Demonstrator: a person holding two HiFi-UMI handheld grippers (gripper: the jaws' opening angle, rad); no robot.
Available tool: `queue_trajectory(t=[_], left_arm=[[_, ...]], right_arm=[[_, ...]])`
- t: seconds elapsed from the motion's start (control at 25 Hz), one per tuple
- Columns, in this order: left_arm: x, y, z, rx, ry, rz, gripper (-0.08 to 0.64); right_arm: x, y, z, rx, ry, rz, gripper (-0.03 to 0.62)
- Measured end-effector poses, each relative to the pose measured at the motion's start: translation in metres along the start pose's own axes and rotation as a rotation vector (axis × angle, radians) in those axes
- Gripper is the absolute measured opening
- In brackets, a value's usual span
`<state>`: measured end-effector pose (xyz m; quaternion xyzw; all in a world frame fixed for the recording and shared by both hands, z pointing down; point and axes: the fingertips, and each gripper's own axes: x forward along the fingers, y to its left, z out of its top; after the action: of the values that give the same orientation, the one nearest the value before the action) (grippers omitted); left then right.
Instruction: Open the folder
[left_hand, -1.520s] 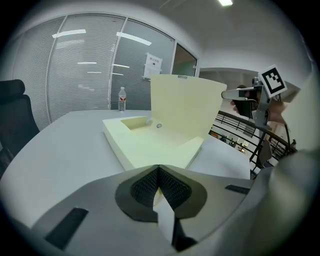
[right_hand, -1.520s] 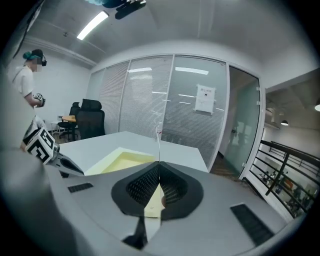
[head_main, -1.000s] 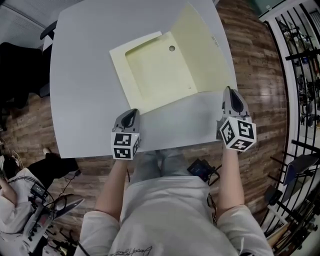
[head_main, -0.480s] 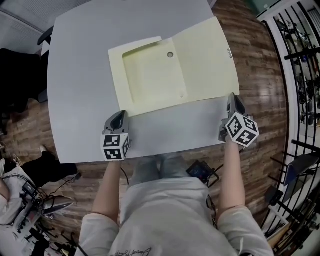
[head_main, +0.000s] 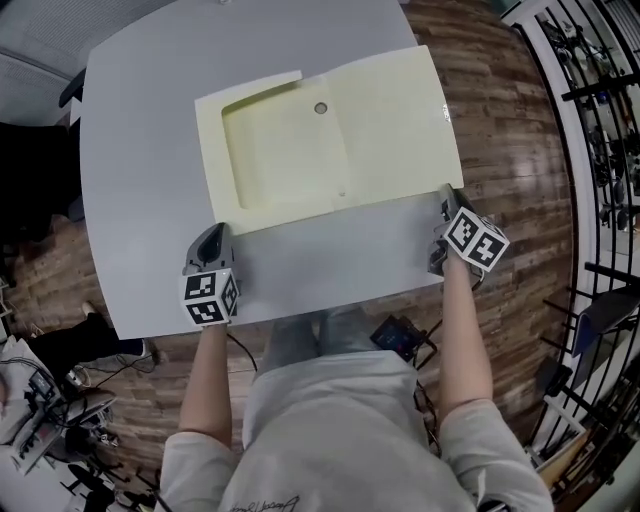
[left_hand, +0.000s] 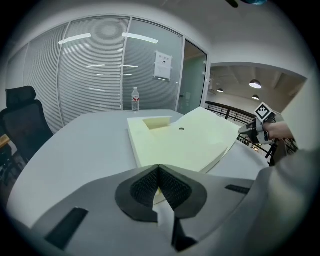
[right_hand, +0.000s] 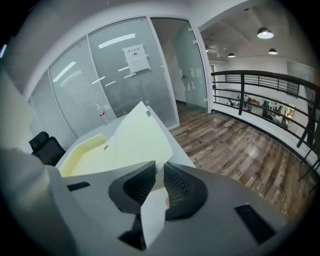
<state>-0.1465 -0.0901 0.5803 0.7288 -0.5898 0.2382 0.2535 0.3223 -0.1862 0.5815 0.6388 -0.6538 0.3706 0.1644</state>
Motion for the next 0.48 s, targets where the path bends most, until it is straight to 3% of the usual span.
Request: queue_trajectory(t=[0.32, 0.48], left_arm=[[0.004, 0.001, 0.003, 0.002, 0.004, 0.006, 0.009], [0.004, 0.002, 0.003, 0.003, 0.003, 0.008, 0.009]], right_arm=[[0.02, -0.018, -0.014, -0.194, 0.083, -0.208, 0.121], [0.029, -0.018, -0.021, -0.275, 0.112, -0.254, 0.124]])
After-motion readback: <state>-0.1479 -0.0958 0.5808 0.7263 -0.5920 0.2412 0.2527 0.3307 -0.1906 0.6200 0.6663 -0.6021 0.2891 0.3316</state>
